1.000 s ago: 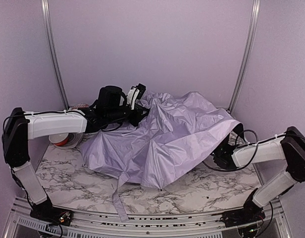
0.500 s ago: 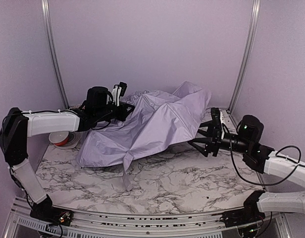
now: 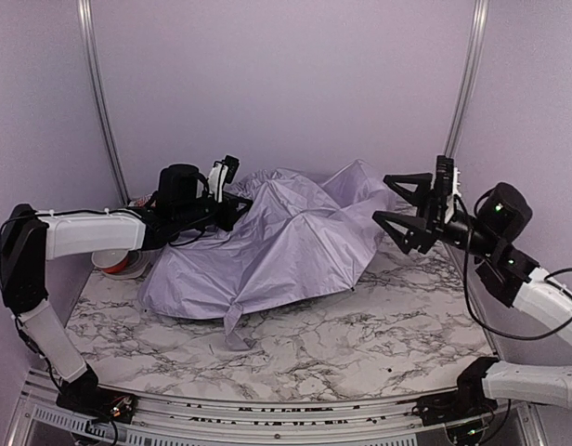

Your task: Put away the umbrella

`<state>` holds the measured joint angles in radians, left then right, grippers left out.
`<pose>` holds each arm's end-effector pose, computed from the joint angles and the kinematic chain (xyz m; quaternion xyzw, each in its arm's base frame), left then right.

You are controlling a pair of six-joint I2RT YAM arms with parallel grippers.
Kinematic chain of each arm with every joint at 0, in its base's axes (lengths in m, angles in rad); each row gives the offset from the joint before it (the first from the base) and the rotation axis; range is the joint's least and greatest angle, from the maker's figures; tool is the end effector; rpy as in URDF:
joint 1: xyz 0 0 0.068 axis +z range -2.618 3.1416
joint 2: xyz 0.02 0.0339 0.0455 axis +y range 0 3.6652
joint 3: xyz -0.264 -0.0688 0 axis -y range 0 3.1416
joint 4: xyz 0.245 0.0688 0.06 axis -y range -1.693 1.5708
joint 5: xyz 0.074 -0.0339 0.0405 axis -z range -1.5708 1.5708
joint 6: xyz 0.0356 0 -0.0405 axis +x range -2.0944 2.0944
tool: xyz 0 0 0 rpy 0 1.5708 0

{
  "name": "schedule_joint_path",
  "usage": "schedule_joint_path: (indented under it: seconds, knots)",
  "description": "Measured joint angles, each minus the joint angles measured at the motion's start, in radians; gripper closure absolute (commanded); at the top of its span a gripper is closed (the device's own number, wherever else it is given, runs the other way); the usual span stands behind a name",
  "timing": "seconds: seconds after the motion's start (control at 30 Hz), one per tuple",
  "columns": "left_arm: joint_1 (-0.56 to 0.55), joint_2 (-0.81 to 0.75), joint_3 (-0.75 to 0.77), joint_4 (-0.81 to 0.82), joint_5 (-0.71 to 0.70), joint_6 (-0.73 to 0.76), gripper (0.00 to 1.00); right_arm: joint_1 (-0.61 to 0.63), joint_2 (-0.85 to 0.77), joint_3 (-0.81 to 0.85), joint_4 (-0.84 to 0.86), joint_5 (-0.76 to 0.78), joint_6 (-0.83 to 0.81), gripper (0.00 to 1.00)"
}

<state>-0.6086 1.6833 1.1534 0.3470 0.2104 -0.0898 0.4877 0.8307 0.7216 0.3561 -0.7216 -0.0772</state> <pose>0.3226 -0.2339 0.2840 0.2610 0.7217 -0.2935 0.5700 0.1566 0.1097 0.3660 -0.4277 0.4746 0.3628 0.6783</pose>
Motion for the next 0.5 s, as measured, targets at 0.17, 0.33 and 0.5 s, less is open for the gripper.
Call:
schedule_joint_path:
  seconds: [0.17, 0.33, 0.5]
  knots:
    - [0.0, -0.014, -0.02, 0.007, 0.011, 0.016, 1.0, -0.032, 0.281, 0.116, -0.087, 0.135, -0.089, 0.15]
    - [-0.002, -0.029, -0.034, 0.011, 0.056, 0.047, 1.0, -0.036, 0.521, 0.269, -0.198, 0.144, -0.187, 0.16]
    - [-0.037, -0.029, -0.025, 0.018, 0.122, 0.1, 1.0, 0.027, 0.744, 0.46, -0.267, 0.109, -0.296, 0.19]
